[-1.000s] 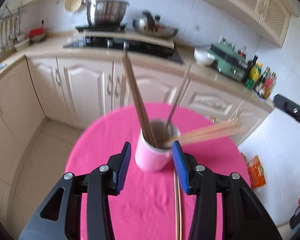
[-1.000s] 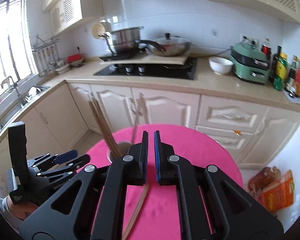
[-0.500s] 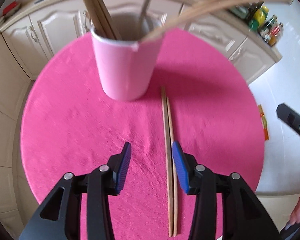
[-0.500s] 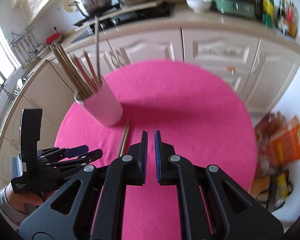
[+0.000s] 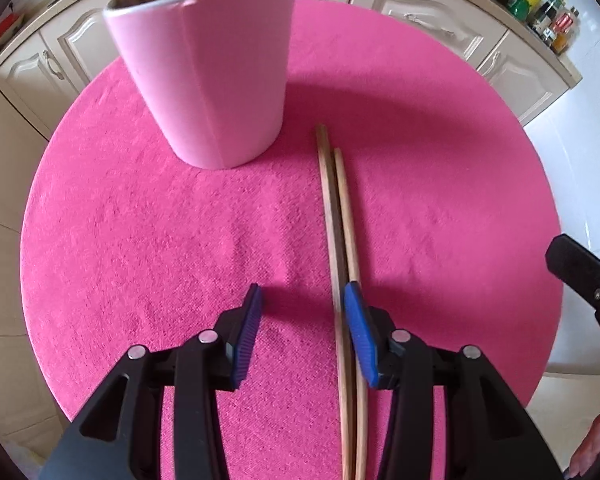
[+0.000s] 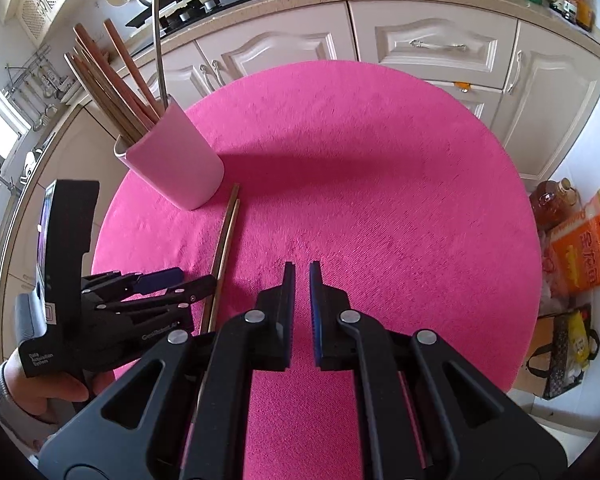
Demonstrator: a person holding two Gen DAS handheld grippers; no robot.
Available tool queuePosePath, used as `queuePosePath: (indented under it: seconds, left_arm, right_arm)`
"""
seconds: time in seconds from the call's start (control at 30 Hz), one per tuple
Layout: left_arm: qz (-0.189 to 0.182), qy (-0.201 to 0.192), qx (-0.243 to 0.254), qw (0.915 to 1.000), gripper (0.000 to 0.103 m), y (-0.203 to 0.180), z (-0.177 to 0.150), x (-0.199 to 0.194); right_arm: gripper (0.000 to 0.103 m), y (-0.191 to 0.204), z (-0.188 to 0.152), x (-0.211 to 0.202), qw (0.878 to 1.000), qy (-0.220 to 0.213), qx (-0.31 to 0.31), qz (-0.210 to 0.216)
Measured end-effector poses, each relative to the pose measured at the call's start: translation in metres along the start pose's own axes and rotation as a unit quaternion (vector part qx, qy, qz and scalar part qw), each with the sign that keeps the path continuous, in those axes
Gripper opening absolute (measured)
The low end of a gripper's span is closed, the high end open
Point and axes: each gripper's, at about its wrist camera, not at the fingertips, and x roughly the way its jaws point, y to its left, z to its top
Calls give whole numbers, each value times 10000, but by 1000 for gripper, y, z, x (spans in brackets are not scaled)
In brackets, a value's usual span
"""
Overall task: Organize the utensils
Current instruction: 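Lower both tools to the cloth and close the left tool on a chopstick, then close the right tool on the last chopstick while the left tool holds its own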
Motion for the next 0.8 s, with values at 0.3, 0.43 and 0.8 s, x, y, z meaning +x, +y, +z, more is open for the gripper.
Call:
queuePosePath:
  seconds: [0.3, 0.43, 0.8]
  left_arm:
    - [462, 295, 287, 9981, 43, -21, 23, 13]
    - [336, 287, 149, 9989, 14, -7, 20, 7]
    - [-244, 452, -720, 9961, 7, 53, -17, -10]
  right_arm:
    - [8, 4, 6, 18, 9996, 277, 22, 31]
    - [8, 9, 8, 27, 9988, 476, 47, 78]
    - [8, 44, 14, 68, 9925, 1111, 167, 484]
